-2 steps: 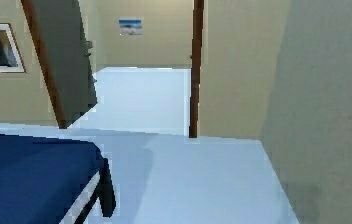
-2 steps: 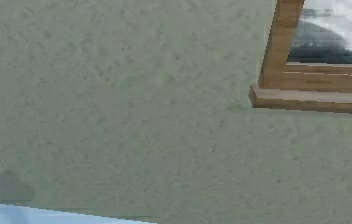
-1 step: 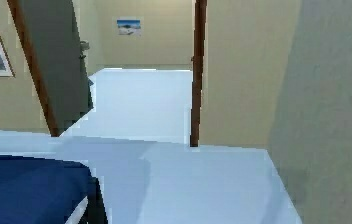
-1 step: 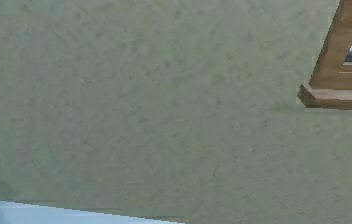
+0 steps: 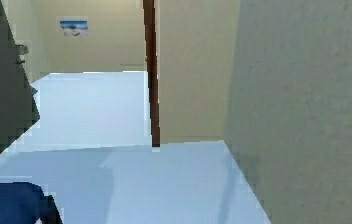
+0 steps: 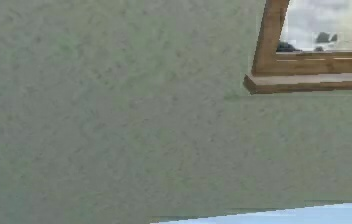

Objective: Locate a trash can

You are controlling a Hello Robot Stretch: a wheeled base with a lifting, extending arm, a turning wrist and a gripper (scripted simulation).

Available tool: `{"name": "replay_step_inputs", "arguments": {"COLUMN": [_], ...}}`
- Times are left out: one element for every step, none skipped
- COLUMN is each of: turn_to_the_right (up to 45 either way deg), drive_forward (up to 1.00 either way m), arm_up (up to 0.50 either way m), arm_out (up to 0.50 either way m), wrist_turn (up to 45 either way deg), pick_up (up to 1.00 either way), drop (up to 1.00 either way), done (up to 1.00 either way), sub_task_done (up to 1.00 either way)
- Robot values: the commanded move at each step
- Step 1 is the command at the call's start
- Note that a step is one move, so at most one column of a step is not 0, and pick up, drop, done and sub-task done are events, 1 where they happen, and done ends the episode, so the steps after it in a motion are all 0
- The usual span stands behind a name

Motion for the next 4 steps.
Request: {"name": "replay_step_inputs", "arguments": {"turn_to_the_right": [0.0, 6.0, 0.0, -45.0], "drive_forward": [1.00, 0.00, 0.20, 0.00], "arm_up": [0.00, 0.00, 0.00, 0.00], "arm_out": [0.00, 0.00, 0.00, 0.00], "wrist_turn": [0.0, 0.0, 0.0, 0.0], "pick_up": [0.00, 0.00, 0.00, 0.00], "drop": [0.00, 0.00, 0.00, 0.00], "done": [0.00, 0.00, 0.00, 0.00], "sub_task_done": [0.00, 0.00, 0.00, 0.00]}}
